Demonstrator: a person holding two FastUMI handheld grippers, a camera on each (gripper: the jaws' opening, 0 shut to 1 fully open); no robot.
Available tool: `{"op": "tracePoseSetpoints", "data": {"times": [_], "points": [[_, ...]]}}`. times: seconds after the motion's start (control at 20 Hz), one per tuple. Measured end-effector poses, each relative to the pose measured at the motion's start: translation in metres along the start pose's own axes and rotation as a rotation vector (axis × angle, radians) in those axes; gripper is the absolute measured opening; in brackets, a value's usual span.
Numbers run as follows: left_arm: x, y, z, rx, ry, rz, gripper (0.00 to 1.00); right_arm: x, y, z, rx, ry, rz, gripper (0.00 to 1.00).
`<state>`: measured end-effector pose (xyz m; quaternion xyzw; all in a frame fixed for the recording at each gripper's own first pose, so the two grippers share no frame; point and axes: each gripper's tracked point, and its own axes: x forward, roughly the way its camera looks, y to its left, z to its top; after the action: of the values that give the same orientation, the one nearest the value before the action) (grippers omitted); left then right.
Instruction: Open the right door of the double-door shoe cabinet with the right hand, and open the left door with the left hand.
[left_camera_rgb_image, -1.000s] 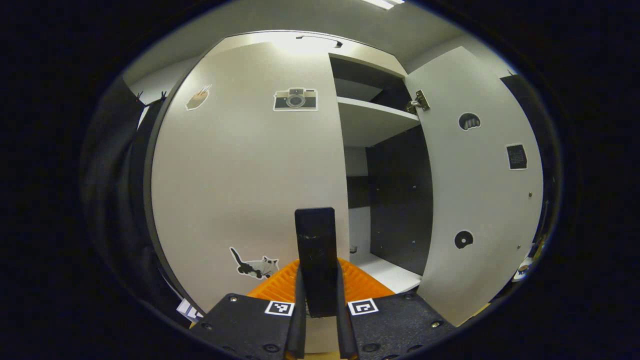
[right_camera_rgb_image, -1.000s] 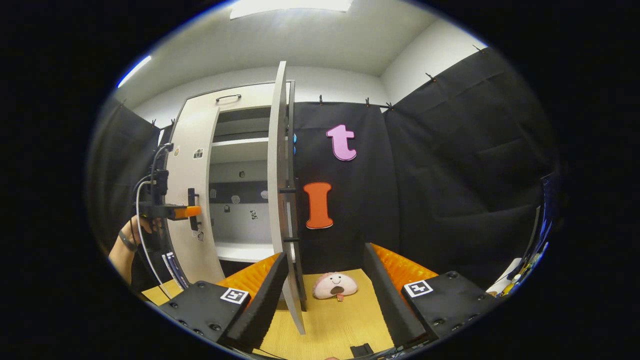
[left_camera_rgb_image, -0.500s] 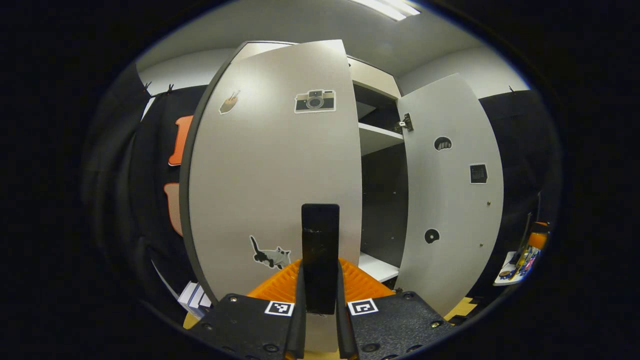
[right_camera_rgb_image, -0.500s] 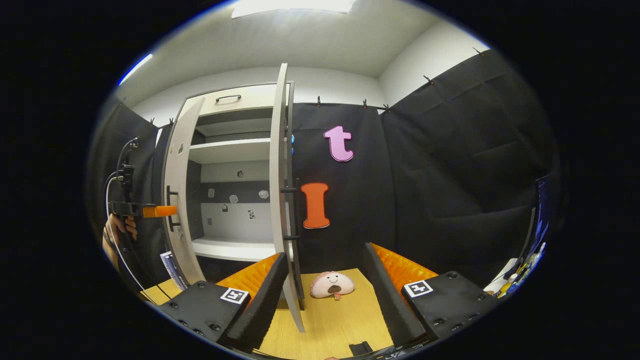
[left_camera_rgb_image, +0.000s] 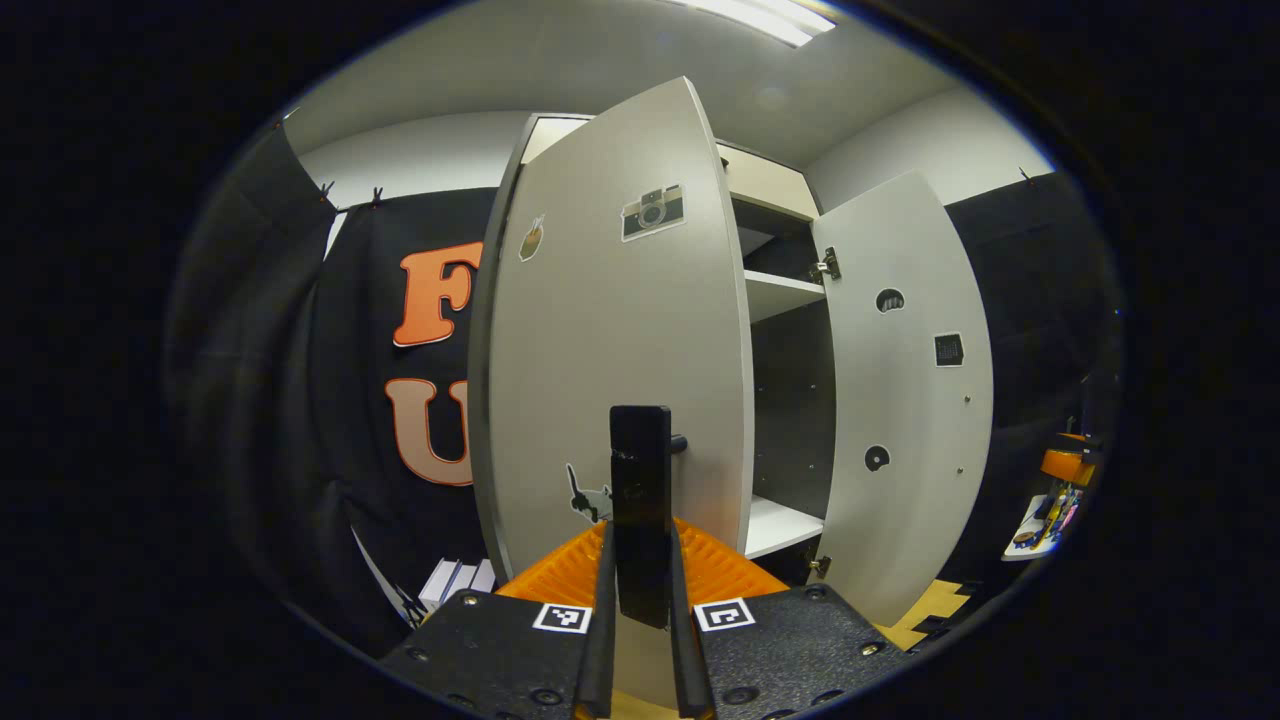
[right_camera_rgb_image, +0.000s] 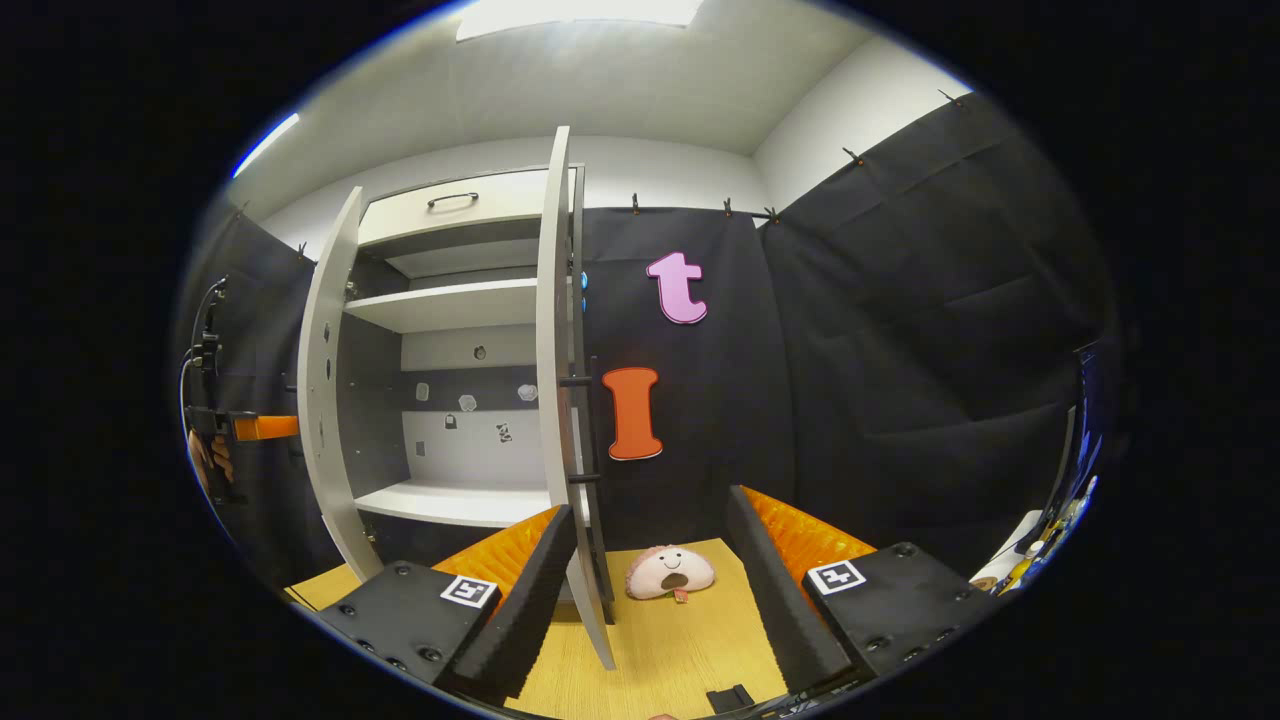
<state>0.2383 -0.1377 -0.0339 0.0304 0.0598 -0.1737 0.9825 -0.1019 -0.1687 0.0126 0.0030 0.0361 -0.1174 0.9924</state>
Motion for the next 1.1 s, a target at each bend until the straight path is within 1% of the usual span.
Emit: {"op": "tracePoseSetpoints", "data": {"times": [0.05,0.1,0.15,0.2,0.25,0.3,0.35,0.4,0.45,0.5,0.55,0.6,0.75,0.95,1.1], "points": [[0.000,0.000,-0.001,-0.009,0.000,0.004,0.23,0.002,0.002,0.001,0.005,-0.004,0.009,0.88],[-0.003,0.002,0.000,-0.015,-0.001,0.011,0.23,0.003,0.004,0.002,0.010,-0.010,0.016,0.97],[-0.004,0.003,0.000,-0.015,-0.003,0.026,0.23,0.004,0.004,0.001,0.013,-0.013,0.019,0.89],[-0.004,0.006,0.000,-0.010,-0.006,0.044,0.22,0.004,0.004,-0.001,0.017,-0.010,0.021,0.88],[-0.006,0.009,0.001,-0.008,-0.012,0.062,0.22,0.003,0.004,-0.004,0.019,-0.007,0.020,0.89],[-0.006,0.011,0.003,-0.005,-0.020,0.080,0.22,0.001,0.003,-0.007,0.020,-0.001,0.018,0.97],[-0.007,0.014,0.005,-0.003,-0.028,0.099,0.22,0.000,0.001,-0.011,0.018,0.006,0.016,0.97],[-0.009,0.017,0.007,-0.007,-0.034,0.116,0.21,0.000,-0.002,-0.011,0.019,0.012,0.010,0.88],[-0.010,0.019,0.007,-0.014,-0.038,0.123,0.21,-0.001,-0.003,-0.010,0.021,0.013,0.005,0.88],[-0.014,0.022,0.005,-0.022,-0.043,0.122,0.19,0.000,-0.003,-0.008,0.025,0.007,0.004,0.97],[-0.017,0.024,0.005,-0.021,-0.043,0.121,0.19,0.002,-0.001,-0.005,0.030,-0.002,0.008,0.97],[-0.020,0.028,0.004,-0.019,-0.044,0.124,0.19,0.003,0.002,-0.002,0.033,-0.009,0.016,0.88],[-0.026,0.035,0.006,-0.016,-0.063,0.135,0.17,0.007,0.008,-0.003,0.021,-0.015,0.031,0.88],[-0.033,0.041,0.004,-0.044,-0.082,0.144,0.16,0.010,0.012,-0.005,0.016,-0.004,0.045,0.88],[-0.041,0.054,0.005,-0.030,-0.089,0.181,0.16,0.011,0.013,-0.006,0.019,-0.002,0.048,0.89]]}}
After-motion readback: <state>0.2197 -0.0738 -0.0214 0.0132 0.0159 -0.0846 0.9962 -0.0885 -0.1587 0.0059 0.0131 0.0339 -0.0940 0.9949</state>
